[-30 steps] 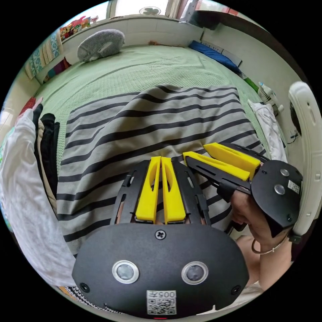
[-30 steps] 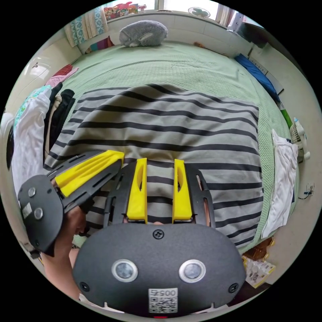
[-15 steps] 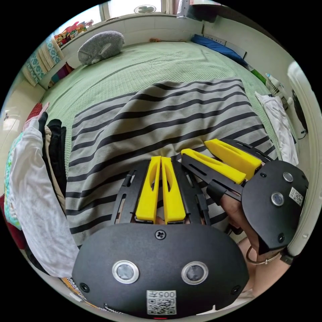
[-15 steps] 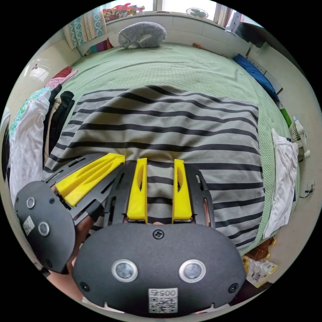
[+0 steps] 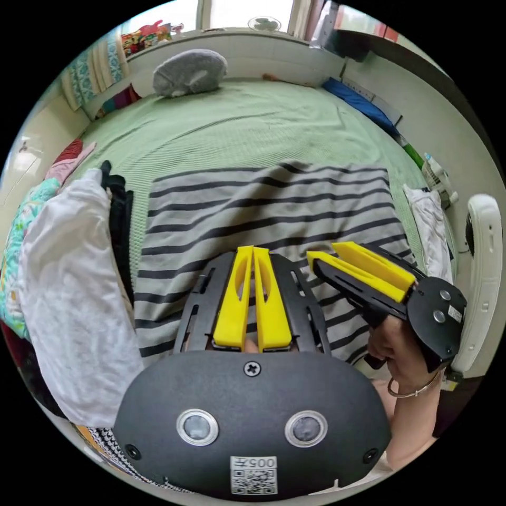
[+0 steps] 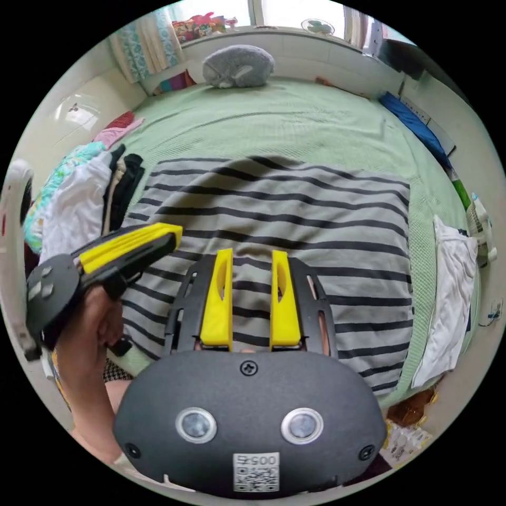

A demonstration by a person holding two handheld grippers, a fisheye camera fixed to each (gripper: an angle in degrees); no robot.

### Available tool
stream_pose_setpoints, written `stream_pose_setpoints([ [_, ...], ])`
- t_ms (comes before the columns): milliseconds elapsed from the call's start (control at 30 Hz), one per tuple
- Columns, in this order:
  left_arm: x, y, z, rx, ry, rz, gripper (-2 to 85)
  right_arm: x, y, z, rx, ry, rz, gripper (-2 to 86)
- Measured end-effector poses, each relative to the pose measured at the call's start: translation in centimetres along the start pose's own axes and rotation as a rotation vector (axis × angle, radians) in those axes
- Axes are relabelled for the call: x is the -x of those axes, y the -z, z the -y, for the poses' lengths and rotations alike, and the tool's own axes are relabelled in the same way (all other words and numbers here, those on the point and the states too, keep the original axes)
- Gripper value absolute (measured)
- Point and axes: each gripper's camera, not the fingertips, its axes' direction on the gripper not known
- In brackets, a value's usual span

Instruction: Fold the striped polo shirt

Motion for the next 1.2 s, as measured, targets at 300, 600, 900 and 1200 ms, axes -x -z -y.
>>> stream_pose_setpoints([
  [300,6.8,2.9,-1.8,-0.05,0.126,0.062,-0.7,8.4,-0.9,-5.5,0.187,0.638,0.289,13.0],
  [600,9.1,3.9,-2.6,-0.052,0.125,0.024,-0.7,8.2,-1.2,-6.9,0.202,0.753,0.272,3.2],
  [900,12.8,5.6,-3.8,-0.081,0.162,-0.05,-0.7,1.9,2.2,-4.1,-0.045,0.379,0.083,-1.3],
  [1200,15.7,6.3,-4.6,-0.079,0.186,-0.122,-0.7,-3.2,3.0,-3.7,-0.088,-0.013,-0.053,1.2],
])
